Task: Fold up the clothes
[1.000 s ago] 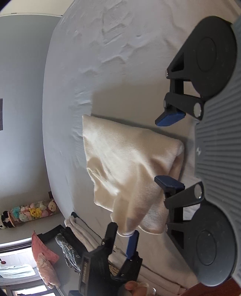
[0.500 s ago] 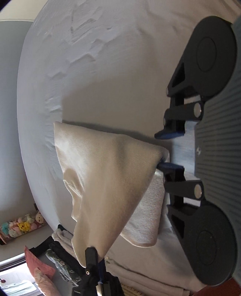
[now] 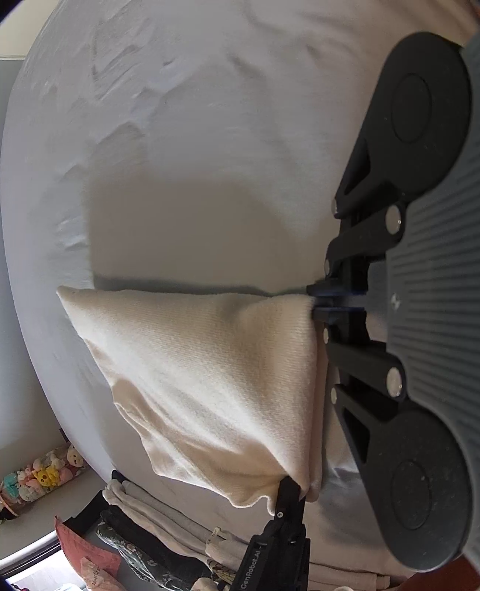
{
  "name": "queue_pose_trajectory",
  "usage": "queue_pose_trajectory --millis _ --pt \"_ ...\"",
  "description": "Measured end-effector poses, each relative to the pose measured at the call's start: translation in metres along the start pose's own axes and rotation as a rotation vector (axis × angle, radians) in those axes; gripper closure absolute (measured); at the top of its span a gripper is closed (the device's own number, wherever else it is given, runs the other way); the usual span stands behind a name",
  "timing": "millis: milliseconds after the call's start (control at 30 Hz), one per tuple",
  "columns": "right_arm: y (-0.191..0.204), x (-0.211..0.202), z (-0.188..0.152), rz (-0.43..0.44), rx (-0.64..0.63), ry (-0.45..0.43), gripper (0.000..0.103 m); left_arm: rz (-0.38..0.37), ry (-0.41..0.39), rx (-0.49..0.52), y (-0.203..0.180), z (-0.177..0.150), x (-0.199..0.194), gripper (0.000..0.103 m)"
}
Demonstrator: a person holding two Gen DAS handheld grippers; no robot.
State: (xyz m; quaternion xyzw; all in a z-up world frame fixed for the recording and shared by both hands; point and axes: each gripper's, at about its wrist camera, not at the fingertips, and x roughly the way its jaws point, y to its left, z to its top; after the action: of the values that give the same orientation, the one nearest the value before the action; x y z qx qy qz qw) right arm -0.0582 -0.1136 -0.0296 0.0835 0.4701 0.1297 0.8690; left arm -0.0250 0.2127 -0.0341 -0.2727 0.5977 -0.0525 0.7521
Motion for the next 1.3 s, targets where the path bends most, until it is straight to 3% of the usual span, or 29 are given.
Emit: queue_pose_trajectory --millis 333,500,567,700,800,1033,1300 --pt "-0.002 -0.008 0.0 -0.005 0.014 0.006 0.095 -0.011 -0.015 -0.033 0.004 -0.011 -0.026 0.085" --pt "-0.011 -0.025 -0.003 -0.025 0.068 -0.02 0.091 0.034 -0.085 0.006 -0.003 -0.023 -0.047 0.079" --pt "-0.013 -0.032 -0.001 0.005 0.085 -0.065 0.09 0.025 -0.189 0.026 -0.007 -0.027 -0.062 0.079" --pt "-0.01 -0.041 0.006 0.048 0.071 -0.164 0.085 -0.081 -0.382 0.077 -0.015 -0.025 -0.086 0.079" --pt "0.0 -0.036 0.02 0.048 0.008 -0.21 0.079 -0.029 -0.436 0.174 -0.035 -0.011 -0.082 0.079" --pt "0.022 -0.017 0.052 0.055 -0.142 -0.293 0.077 0.058 -0.364 0.277 -0.063 0.014 -0.042 0.079" --pt "0.017 0.012 0.043 0.049 -0.17 -0.215 0.076 0.182 -0.213 0.336 -0.059 0.006 -0.009 0.084"
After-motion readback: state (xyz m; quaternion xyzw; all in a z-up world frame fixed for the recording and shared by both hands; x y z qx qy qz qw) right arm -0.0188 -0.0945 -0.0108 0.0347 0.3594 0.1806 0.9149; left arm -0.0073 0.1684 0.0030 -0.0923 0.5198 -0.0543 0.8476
